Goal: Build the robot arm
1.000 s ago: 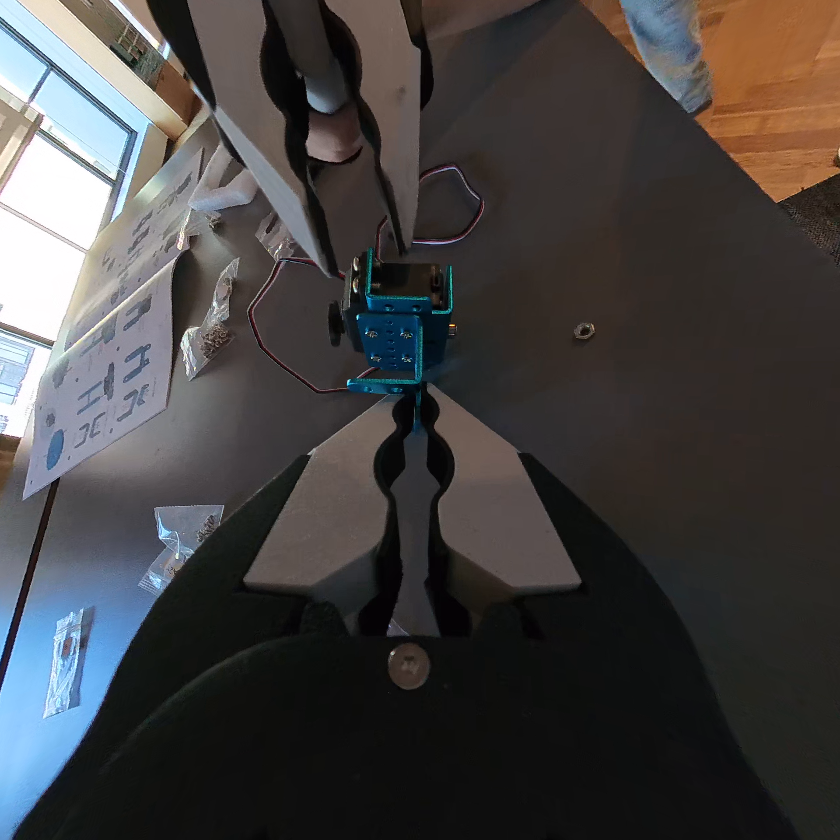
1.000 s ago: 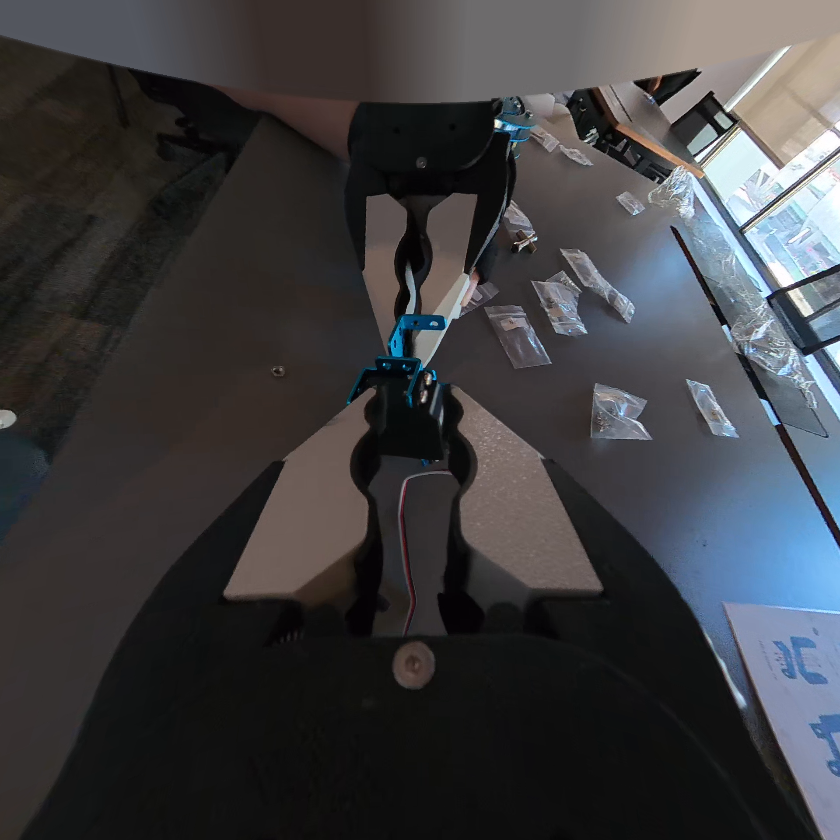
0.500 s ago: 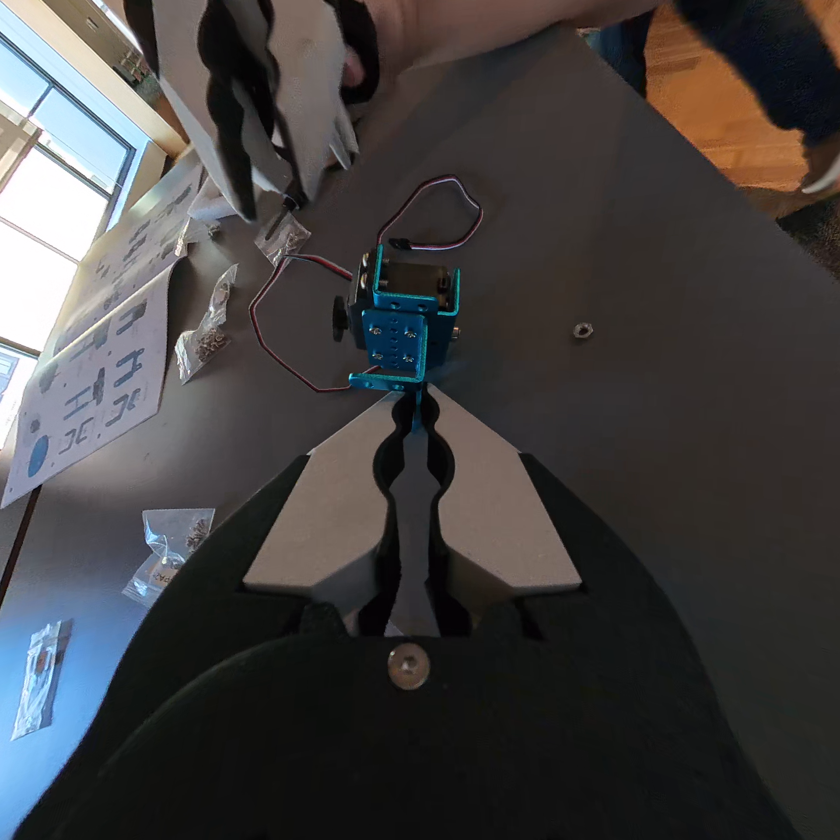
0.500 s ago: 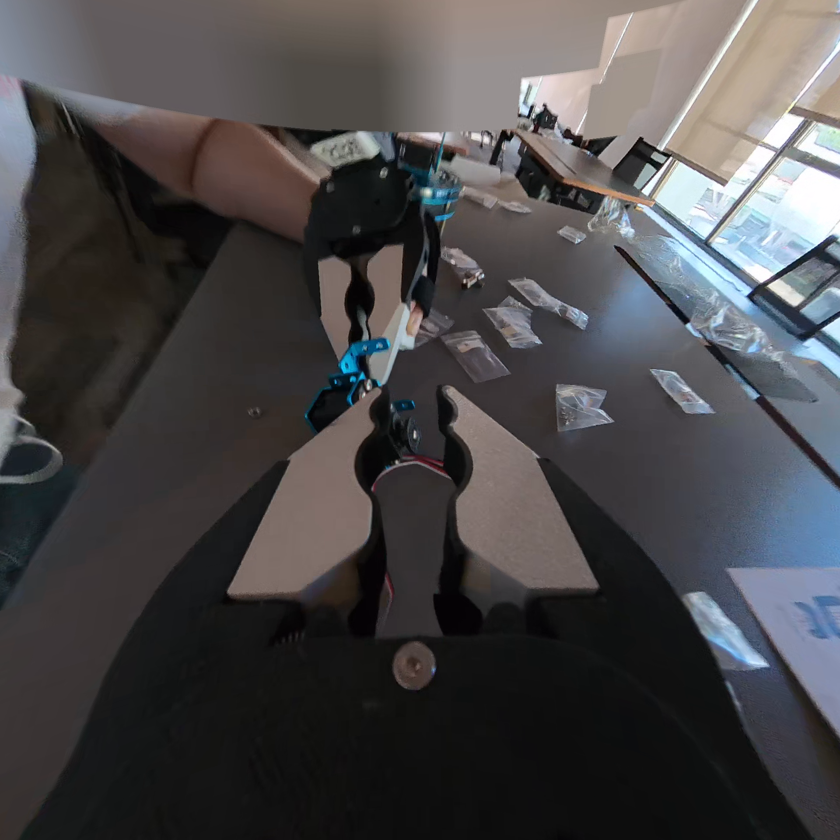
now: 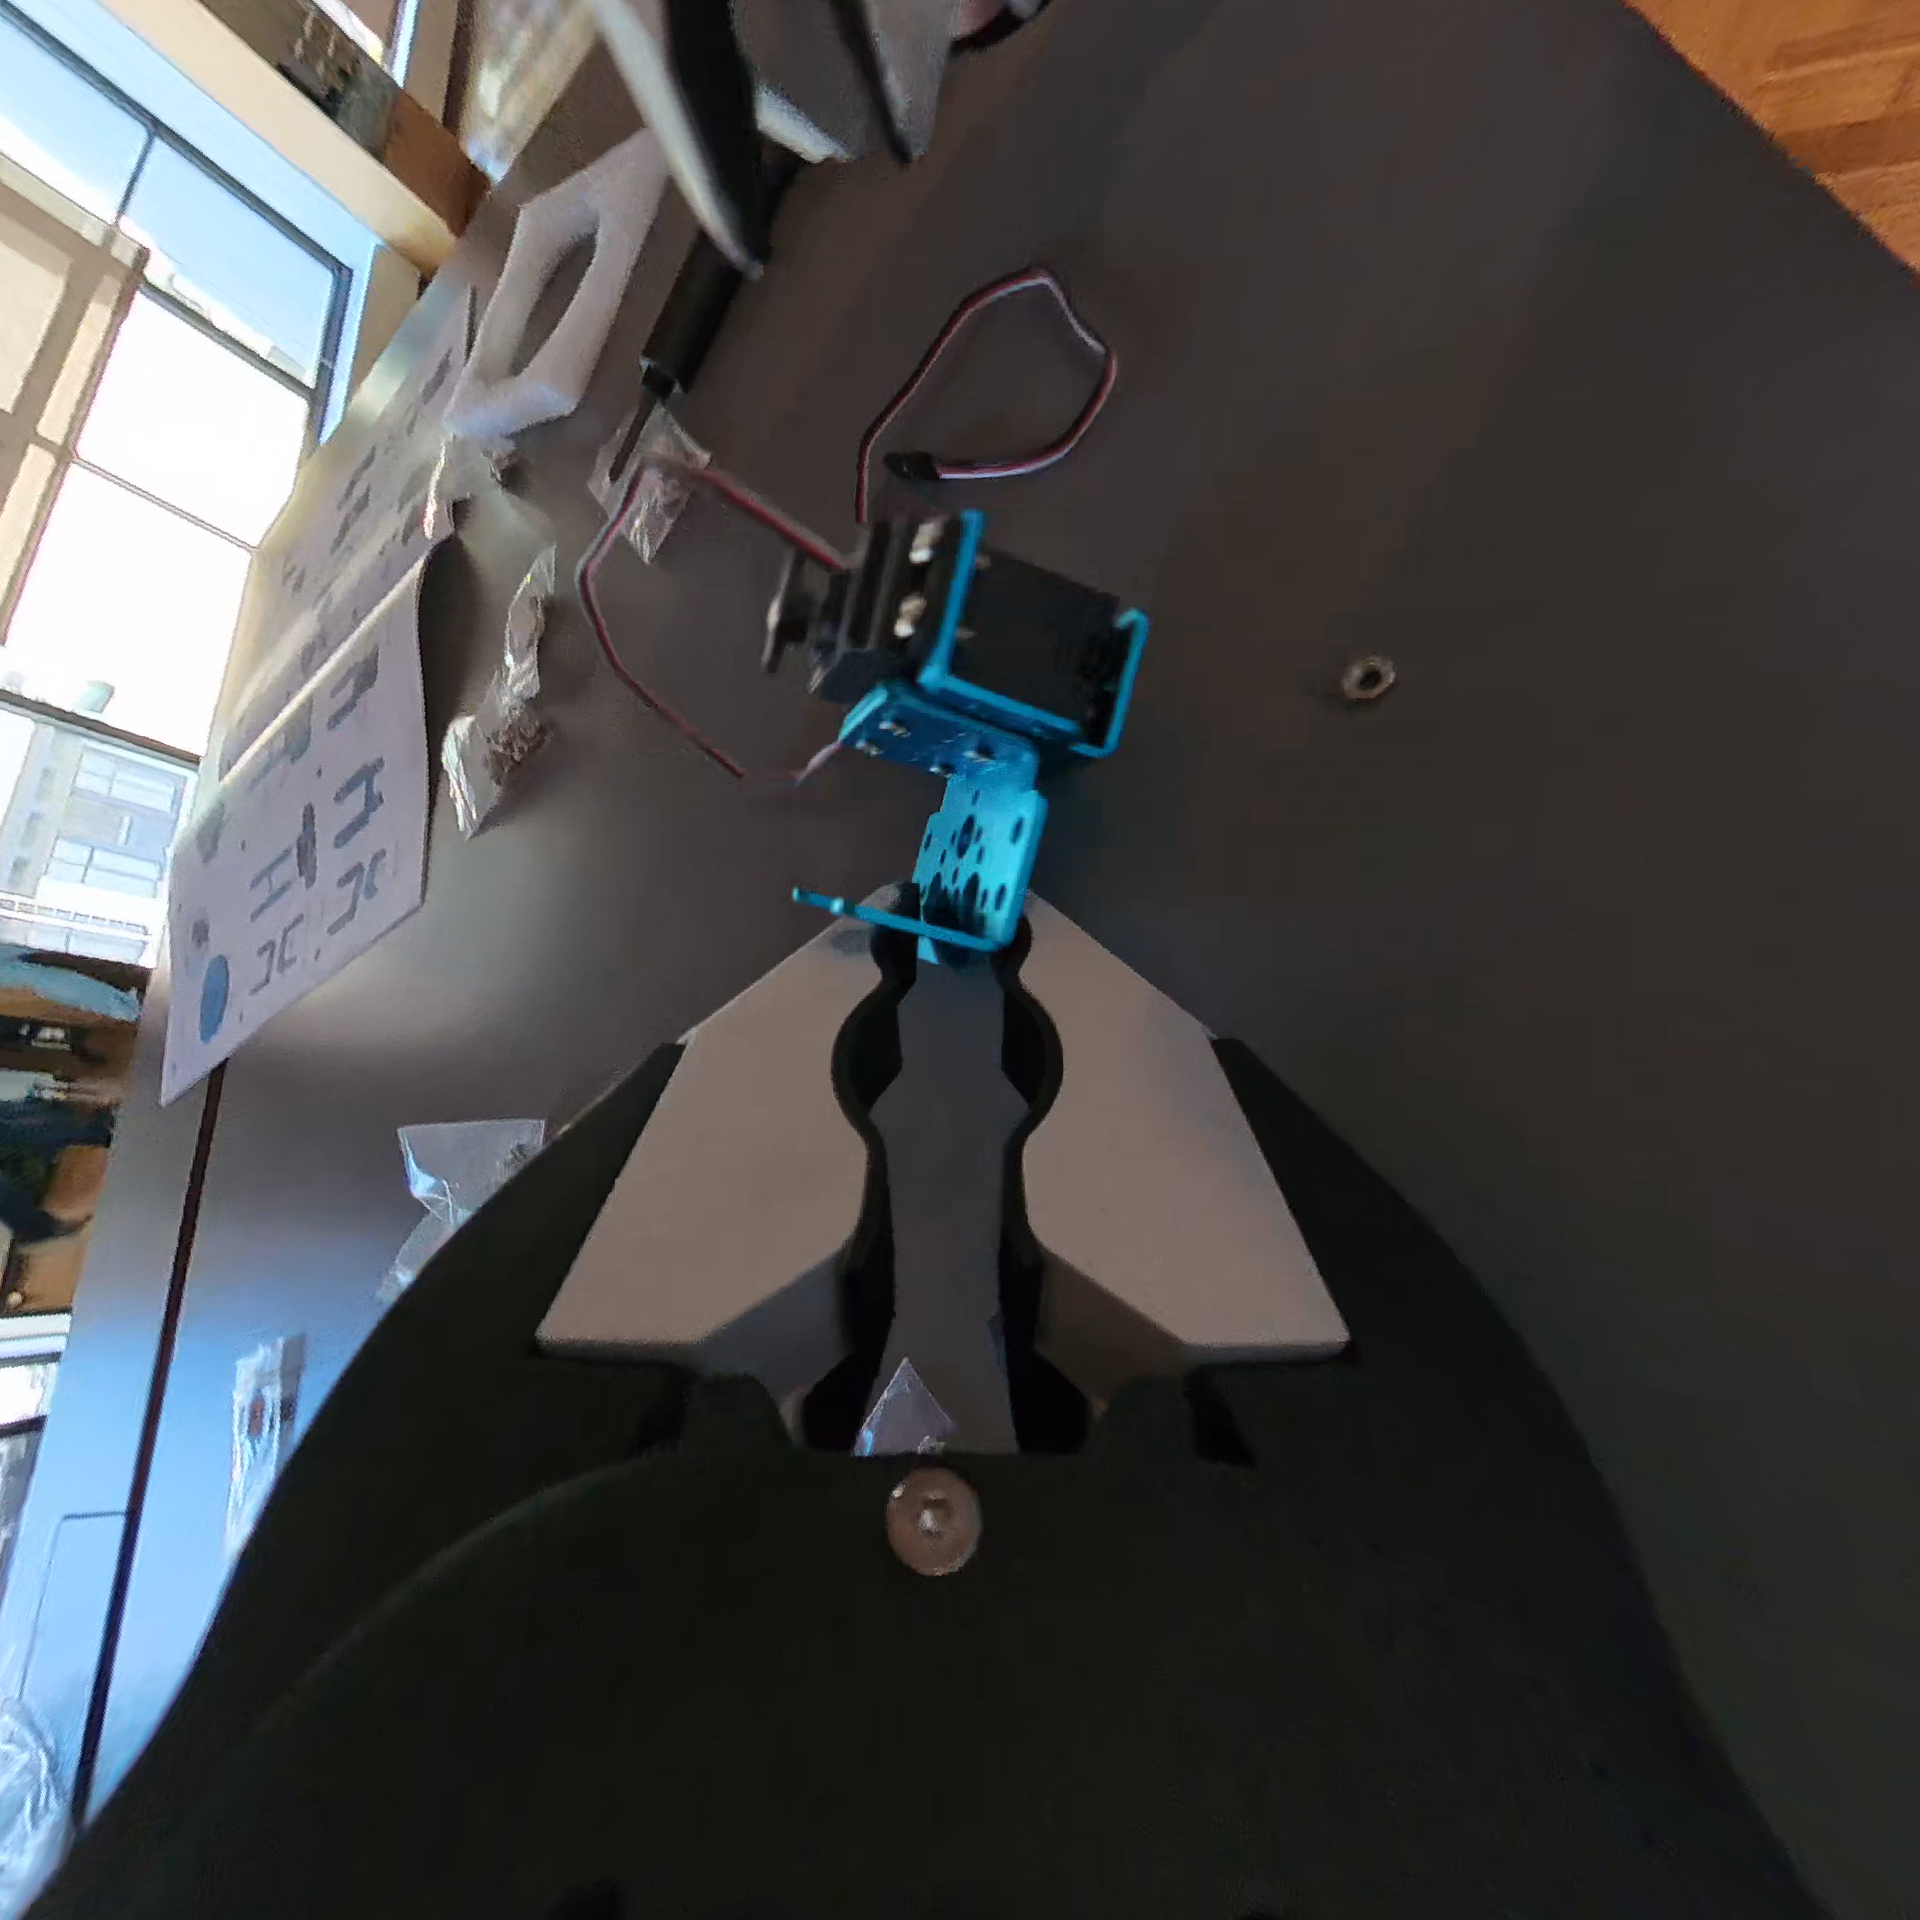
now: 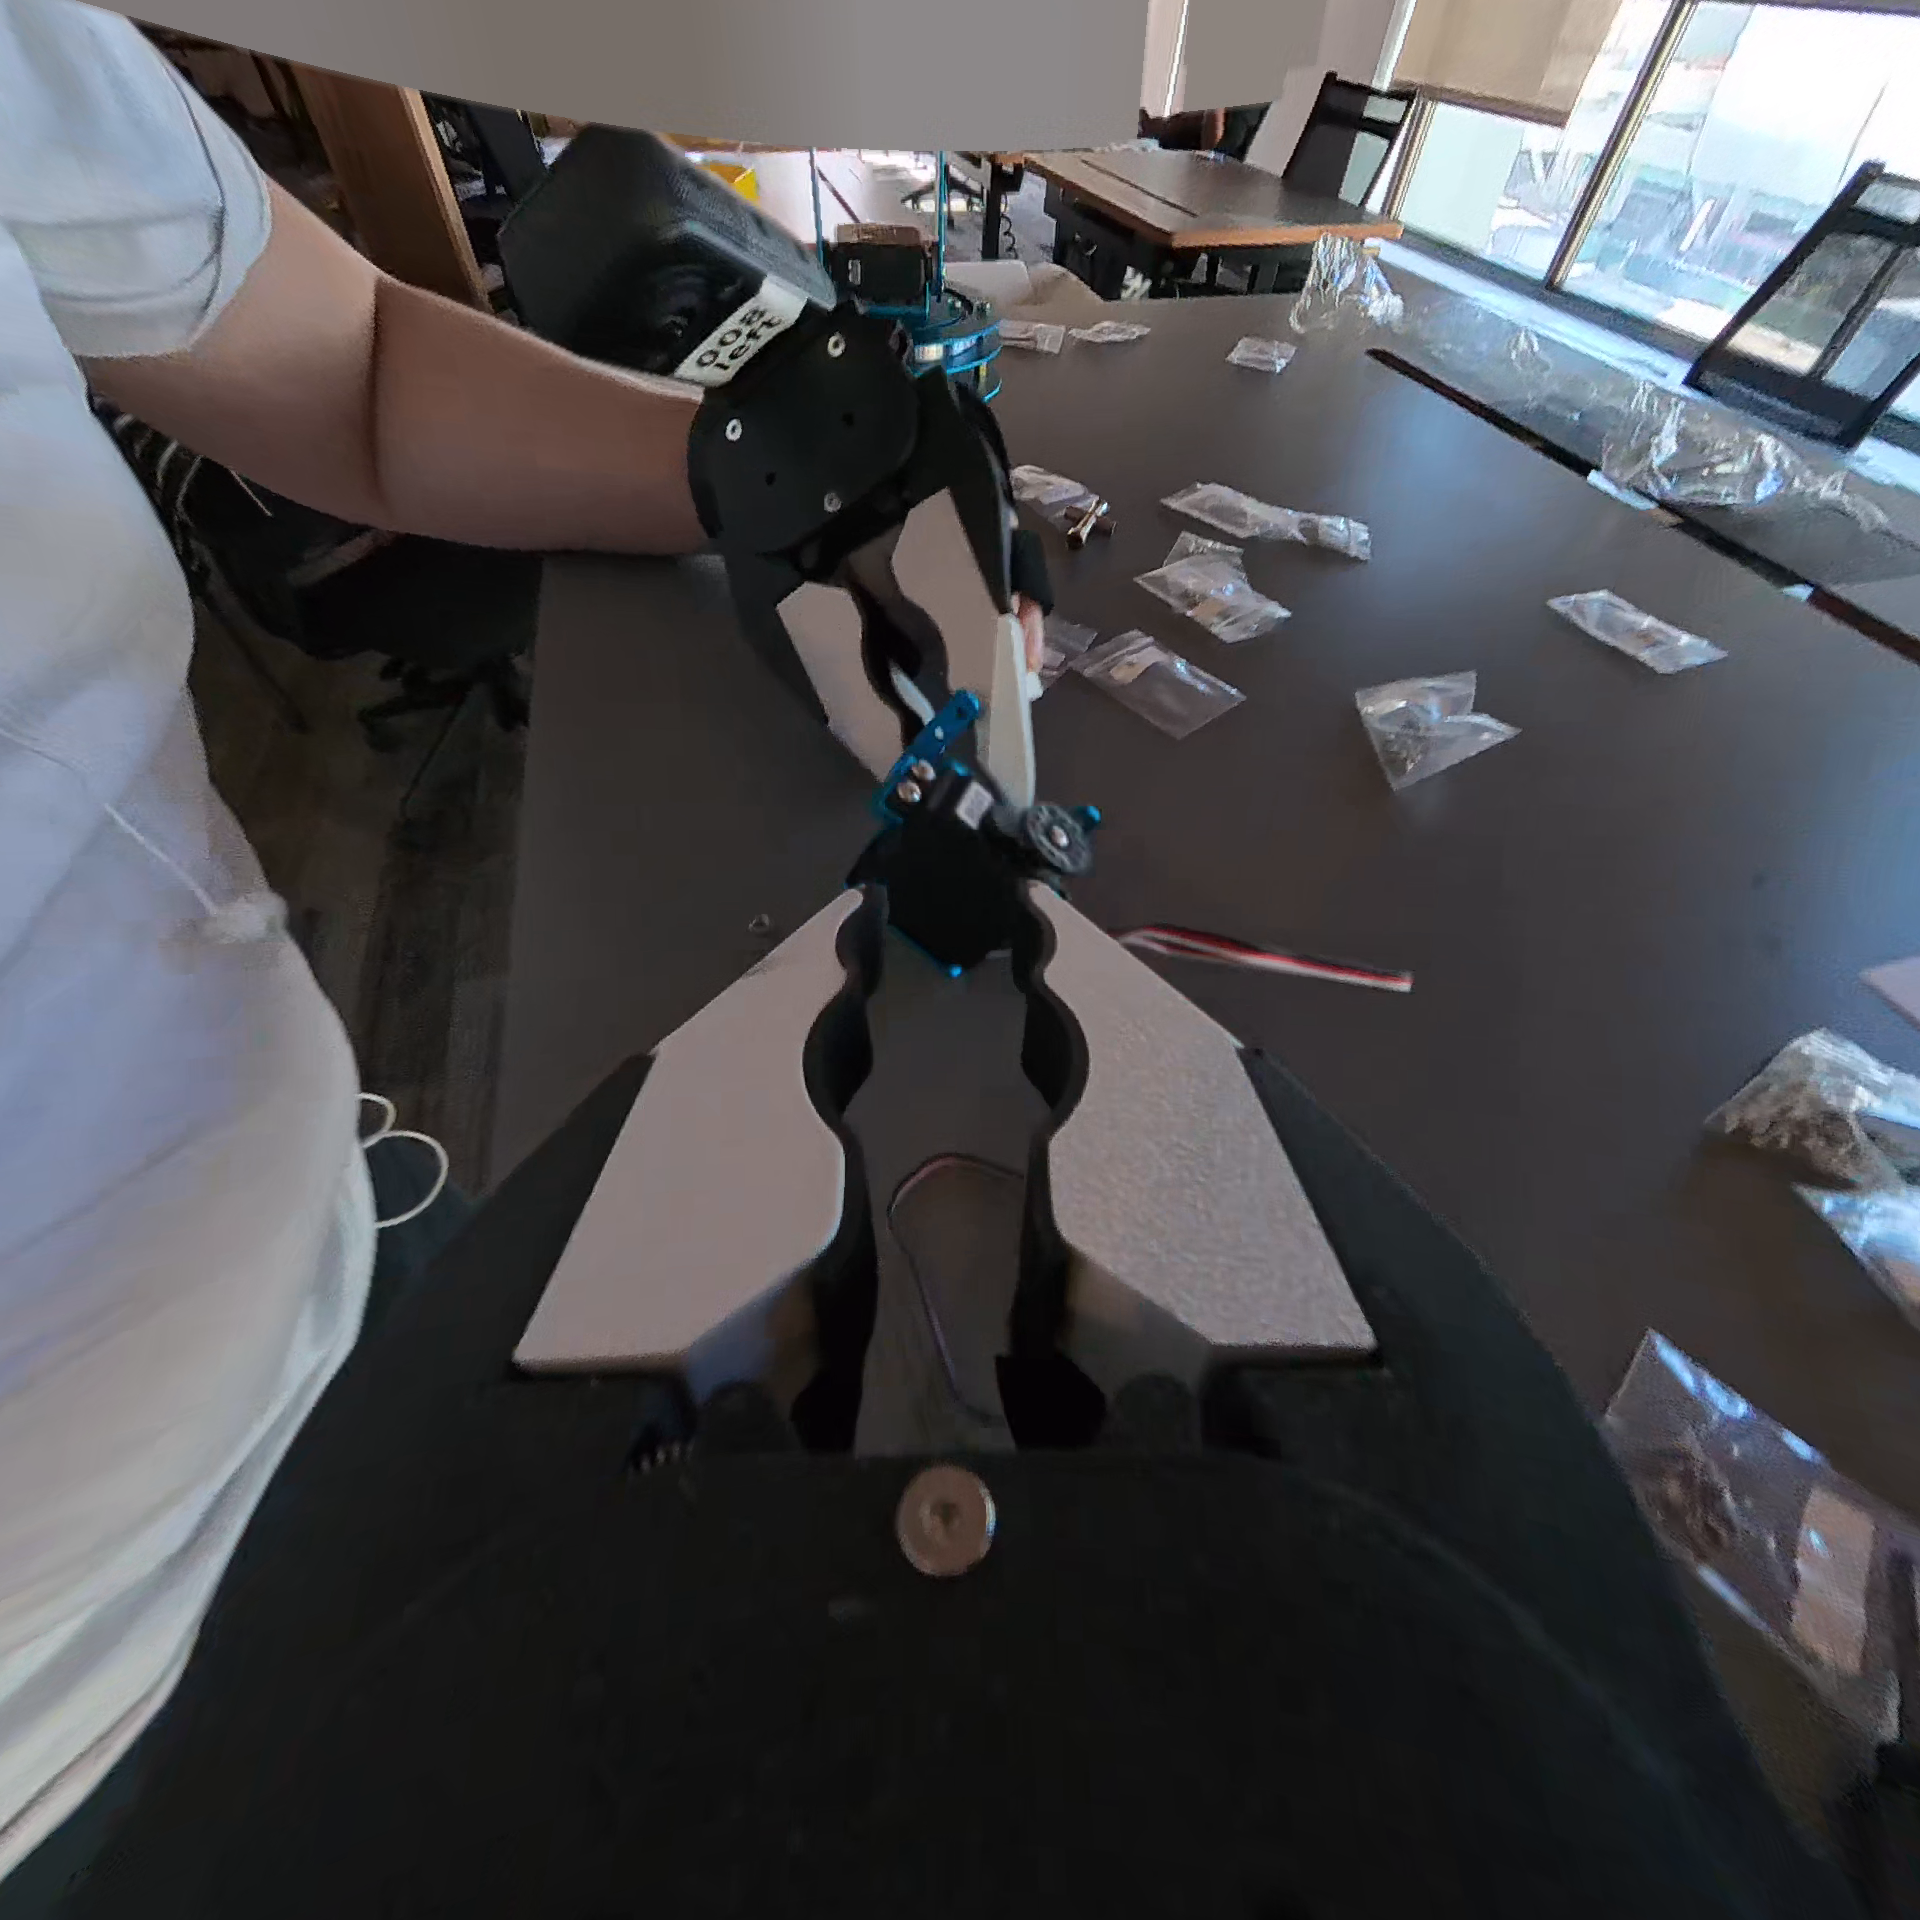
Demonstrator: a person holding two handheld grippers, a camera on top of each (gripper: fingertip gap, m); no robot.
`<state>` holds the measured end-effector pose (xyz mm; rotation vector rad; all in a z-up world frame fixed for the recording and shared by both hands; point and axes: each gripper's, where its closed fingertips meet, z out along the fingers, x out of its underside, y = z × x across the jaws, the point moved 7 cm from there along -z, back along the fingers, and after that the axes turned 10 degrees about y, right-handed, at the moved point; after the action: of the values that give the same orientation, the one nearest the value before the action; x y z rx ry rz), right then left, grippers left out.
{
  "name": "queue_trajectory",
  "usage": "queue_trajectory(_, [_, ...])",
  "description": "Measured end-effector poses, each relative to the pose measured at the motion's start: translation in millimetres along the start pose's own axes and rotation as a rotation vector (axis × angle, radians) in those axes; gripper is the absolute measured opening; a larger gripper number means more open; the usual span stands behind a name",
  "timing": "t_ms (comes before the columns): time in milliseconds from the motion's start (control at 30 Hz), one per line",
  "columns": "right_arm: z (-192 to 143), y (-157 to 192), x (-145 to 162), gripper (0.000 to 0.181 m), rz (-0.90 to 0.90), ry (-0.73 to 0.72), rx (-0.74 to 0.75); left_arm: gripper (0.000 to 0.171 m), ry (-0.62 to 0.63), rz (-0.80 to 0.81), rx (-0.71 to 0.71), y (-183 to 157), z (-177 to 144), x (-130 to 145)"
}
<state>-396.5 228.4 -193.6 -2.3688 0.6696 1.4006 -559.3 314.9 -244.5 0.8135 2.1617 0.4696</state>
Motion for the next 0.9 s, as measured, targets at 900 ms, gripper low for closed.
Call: queue_trajectory(900, [-156, -71, 79, 0.020, 0.103, 0.054, 0.042, 0.031, -0.286, -1.249, -0.422, -30, -81, -38])
